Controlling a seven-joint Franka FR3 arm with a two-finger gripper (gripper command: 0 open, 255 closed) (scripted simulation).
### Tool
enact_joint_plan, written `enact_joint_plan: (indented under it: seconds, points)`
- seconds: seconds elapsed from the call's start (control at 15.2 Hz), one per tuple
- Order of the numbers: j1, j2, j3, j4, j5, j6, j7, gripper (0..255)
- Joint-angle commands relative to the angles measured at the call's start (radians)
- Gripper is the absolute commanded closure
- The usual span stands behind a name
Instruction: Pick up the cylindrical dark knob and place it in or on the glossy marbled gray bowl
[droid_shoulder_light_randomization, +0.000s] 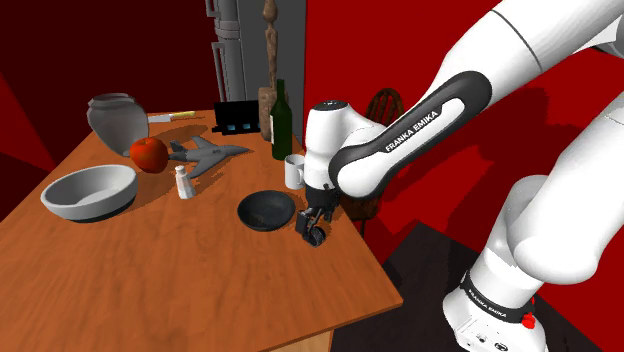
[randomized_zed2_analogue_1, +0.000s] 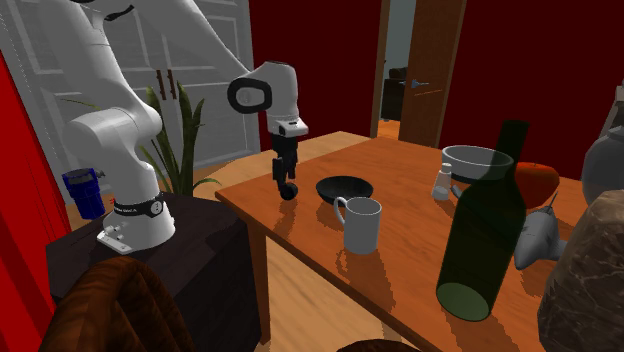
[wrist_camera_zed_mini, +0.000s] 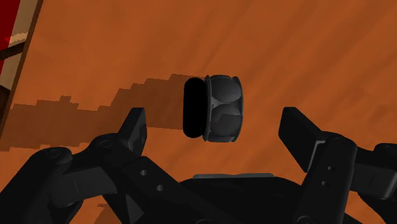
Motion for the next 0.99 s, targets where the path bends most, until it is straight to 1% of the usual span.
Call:
enact_joint_plan:
  seconds: [0.0, 0.2, 0.66, 0.73, 0.92]
  points:
    - [-0.003, 0.024, 0.001, -0.010, -0.008, 0.034, 0.003, 0]
    - [-0.007, 0.059, 0.004, -0.018, -0.022, 0.076, 0.014, 0]
    - [-0.007, 0.059, 0.004, -0.018, -0.022, 0.075, 0.013, 0]
    - [-0.007, 0.059, 0.004, -0.018, -0.022, 0.075, 0.013, 255]
    - [-0.007, 0.059, 0.004, -0.018, -0.022, 0.075, 0.013, 255]
